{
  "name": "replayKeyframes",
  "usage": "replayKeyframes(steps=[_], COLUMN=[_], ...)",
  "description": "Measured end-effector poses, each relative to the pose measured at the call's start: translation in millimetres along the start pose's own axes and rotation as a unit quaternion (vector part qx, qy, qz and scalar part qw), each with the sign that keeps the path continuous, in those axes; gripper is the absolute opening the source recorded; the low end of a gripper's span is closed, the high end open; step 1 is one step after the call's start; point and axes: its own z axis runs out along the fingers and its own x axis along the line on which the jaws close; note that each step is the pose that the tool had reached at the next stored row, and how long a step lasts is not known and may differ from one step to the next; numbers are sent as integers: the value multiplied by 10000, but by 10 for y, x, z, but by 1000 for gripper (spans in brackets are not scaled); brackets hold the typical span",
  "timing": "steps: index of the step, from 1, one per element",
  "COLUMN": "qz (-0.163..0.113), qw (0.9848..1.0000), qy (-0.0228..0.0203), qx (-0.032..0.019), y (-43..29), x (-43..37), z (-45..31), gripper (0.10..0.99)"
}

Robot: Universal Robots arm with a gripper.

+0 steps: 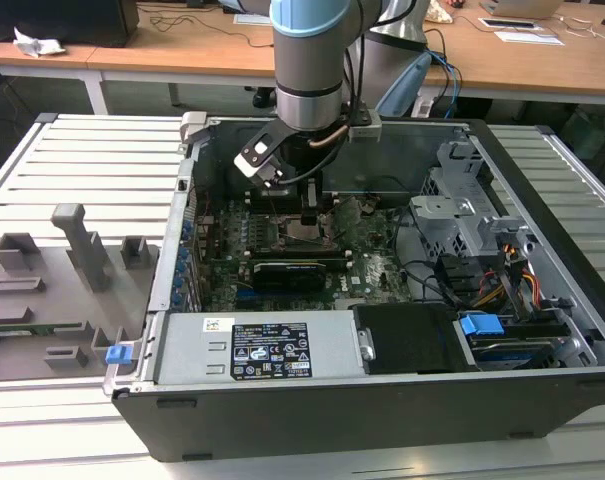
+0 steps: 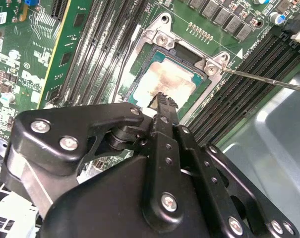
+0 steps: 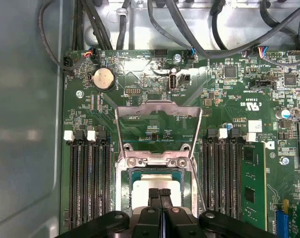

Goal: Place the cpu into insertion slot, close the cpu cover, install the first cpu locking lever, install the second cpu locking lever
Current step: 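Close the cpu cover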

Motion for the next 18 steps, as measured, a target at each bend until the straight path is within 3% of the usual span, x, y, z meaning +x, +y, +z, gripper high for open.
replayKeyframes(steps=[13, 18], qz=[-1, 0], qw=[10000, 10000], qy=[-4, -4], qx=[1, 0], y=[8, 15], x=[1, 2], z=[-101, -180], gripper=[106, 106])
